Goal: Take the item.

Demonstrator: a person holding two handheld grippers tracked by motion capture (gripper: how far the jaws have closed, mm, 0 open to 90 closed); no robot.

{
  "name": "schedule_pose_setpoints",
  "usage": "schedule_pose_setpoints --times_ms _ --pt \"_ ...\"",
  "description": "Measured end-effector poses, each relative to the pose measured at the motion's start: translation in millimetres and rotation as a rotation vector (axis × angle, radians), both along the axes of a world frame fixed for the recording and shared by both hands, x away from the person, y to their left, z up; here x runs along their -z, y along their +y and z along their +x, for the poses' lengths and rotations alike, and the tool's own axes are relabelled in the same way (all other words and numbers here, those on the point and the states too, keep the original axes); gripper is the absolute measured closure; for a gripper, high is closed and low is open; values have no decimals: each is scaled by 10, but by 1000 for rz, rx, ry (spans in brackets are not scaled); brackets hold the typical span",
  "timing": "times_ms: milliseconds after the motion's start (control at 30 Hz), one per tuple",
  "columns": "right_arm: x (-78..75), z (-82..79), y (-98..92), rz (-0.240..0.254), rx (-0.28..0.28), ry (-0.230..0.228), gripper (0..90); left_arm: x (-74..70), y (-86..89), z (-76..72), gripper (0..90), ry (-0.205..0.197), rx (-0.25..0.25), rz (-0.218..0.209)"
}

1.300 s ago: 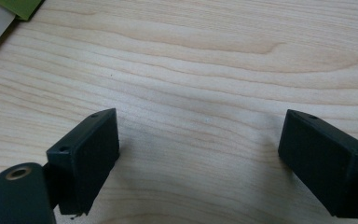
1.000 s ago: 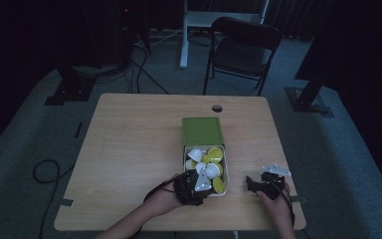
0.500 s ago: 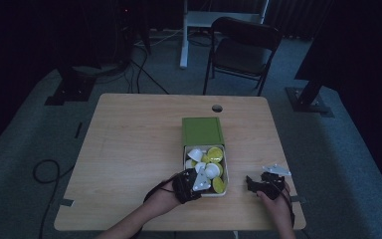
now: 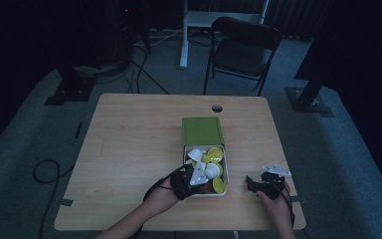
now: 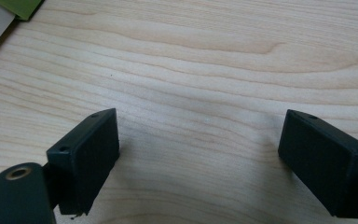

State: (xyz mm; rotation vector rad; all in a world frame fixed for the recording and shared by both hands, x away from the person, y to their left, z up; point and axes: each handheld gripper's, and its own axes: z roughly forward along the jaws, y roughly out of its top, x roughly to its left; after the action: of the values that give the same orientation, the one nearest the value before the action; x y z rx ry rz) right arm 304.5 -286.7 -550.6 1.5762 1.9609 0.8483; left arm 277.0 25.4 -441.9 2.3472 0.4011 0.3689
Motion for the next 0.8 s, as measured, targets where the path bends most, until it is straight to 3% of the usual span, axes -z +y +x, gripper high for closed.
schedule_pose_setpoints --times_ms 300,500,800 --pt "0 0 0 0 0 0 118 -110 30 10 900 -8 1 -38" --pt "0 0 0 0 0 0 118 -193 60 30 900 13 11 -68" --pt "-1 0 0 0 0 1 118 -334 106 44 900 -9 -3 -103"
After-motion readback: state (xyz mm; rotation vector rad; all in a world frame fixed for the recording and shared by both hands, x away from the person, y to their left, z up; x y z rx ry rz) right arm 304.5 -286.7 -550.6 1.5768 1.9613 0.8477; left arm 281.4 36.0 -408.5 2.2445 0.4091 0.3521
